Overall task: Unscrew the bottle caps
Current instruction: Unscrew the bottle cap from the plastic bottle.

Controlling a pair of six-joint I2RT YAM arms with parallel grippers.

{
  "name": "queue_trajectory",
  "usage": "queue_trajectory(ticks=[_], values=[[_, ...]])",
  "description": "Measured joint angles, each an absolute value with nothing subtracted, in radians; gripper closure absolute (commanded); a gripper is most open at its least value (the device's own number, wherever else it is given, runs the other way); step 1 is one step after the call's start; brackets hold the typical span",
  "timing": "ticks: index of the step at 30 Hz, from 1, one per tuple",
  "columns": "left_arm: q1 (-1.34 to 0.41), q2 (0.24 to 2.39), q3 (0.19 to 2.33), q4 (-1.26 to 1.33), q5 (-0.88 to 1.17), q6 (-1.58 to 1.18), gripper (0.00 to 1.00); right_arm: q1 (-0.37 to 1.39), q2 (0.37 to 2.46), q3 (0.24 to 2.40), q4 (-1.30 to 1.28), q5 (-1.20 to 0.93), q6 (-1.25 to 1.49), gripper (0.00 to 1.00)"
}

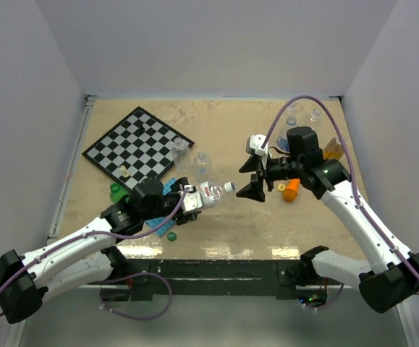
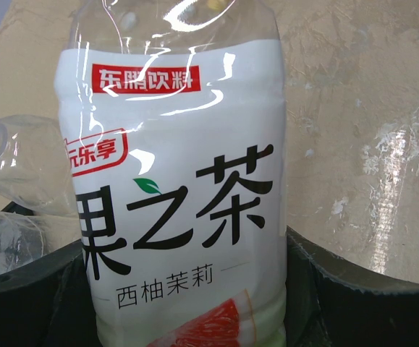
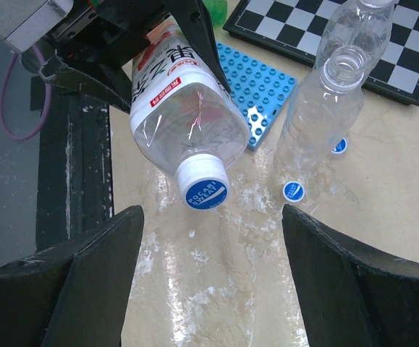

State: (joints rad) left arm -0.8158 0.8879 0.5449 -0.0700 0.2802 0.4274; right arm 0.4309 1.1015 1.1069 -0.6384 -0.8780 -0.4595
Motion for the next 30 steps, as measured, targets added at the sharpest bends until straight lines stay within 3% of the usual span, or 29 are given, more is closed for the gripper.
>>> queue_trajectory(ticks=[22,30], values=[[-0.816,0.886,0.545,-0.07,0.265,0.427,1.0,0.424,1.142,1.124,-0.643,-0.922,-0.445,0.2],[-0.816,0.886,0.545,-0.07,0.264,0.427,1.0,0.423,1.245,1.125,-0.648,-0.983,-0.448,0.37]])
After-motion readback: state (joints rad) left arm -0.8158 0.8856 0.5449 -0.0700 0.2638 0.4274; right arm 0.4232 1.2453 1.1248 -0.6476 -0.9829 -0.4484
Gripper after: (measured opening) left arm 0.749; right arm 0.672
